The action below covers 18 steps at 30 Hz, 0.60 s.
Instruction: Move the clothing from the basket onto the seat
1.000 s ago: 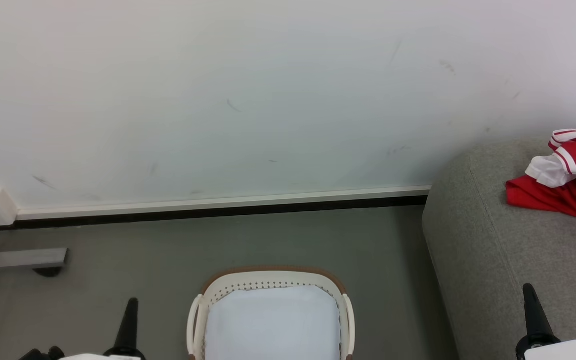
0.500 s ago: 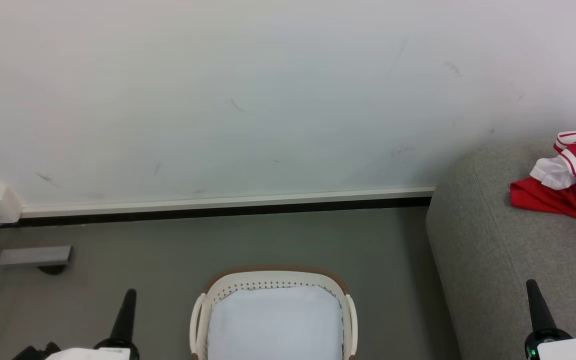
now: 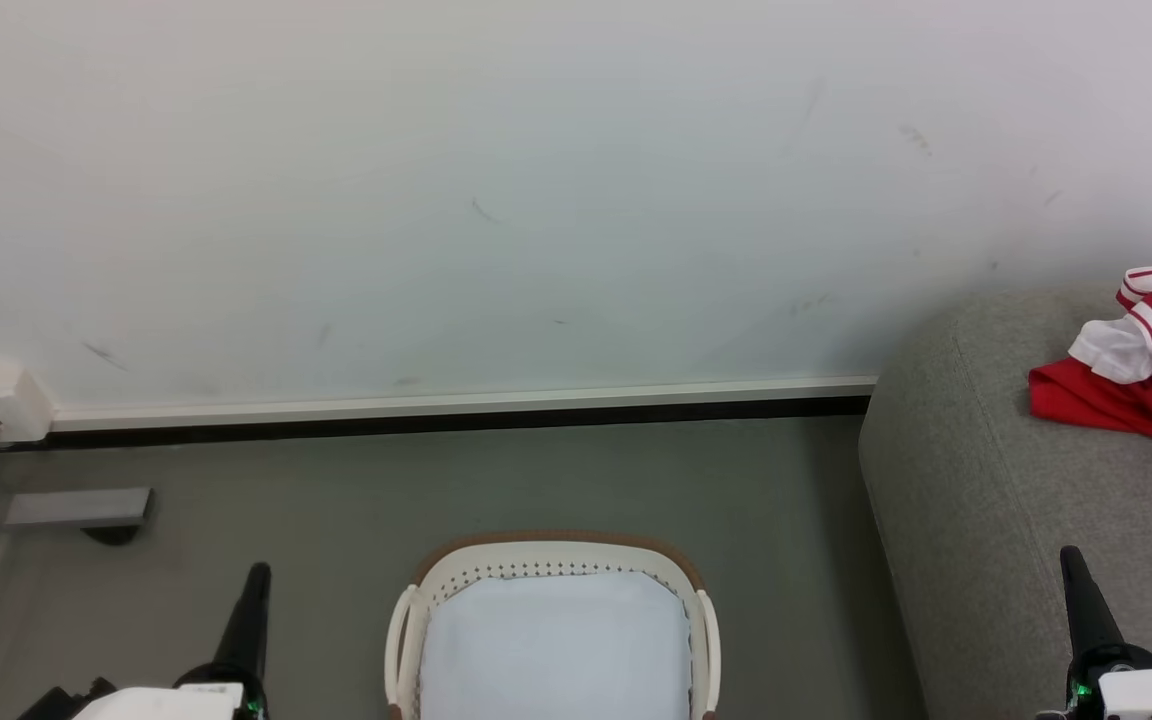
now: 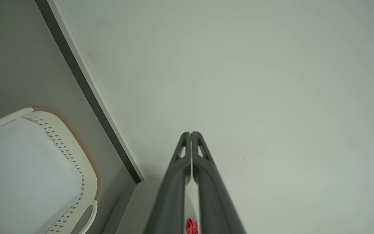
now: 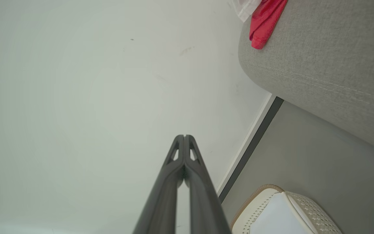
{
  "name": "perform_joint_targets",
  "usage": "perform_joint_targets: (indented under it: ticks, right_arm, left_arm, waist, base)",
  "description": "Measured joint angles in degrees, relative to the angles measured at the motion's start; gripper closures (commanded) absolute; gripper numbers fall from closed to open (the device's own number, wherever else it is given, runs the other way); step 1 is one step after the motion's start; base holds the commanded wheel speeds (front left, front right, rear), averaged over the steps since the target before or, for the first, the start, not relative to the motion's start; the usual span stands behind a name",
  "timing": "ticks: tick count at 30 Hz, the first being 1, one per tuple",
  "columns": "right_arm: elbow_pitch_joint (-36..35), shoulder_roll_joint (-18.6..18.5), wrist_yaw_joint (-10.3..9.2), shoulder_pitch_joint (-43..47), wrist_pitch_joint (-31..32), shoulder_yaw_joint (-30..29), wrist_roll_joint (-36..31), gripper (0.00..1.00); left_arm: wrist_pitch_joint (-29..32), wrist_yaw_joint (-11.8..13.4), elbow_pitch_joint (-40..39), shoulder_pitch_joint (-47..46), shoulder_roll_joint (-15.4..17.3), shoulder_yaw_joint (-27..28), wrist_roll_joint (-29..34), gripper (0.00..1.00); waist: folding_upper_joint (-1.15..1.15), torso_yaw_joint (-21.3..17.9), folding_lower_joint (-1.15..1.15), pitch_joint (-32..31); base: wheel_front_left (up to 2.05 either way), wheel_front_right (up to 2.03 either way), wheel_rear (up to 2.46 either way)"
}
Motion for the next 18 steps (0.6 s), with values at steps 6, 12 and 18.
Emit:
perform_joint_targets:
  ticks: [6,12,18]
  right_arm:
    - [-0.4,0.0,0.00,-0.1,0.7,-0.3,3.0,1.00]
    - [-0.7,-0.1,0.00,-0.2,1.4,-0.5,5.5,1.00]
    - [-1.0,-0.1,-0.01,-0.2,2.0,-0.8,7.8,1.00]
  left_arm:
    - [0.7,-0.1,-0.1,-0.3,0.0,0.2,-2.7,1.00]
    - [1.5,-0.4,-0.1,-0.7,0.0,0.5,-4.7,1.00]
    - [2.1,-0.5,-0.2,-1.1,0.1,0.7,-7.3,1.00]
  waist:
    - [0.00,0.2,0.00,0.0]
    - [0.00,0.5,0.00,0.0]
    - [0.00,0.7,0.00,0.0]
  base:
    - [0.00,0.00,0.00]
    - [0.00,0.00,0.00]
    - [0.00,0.00,0.00]
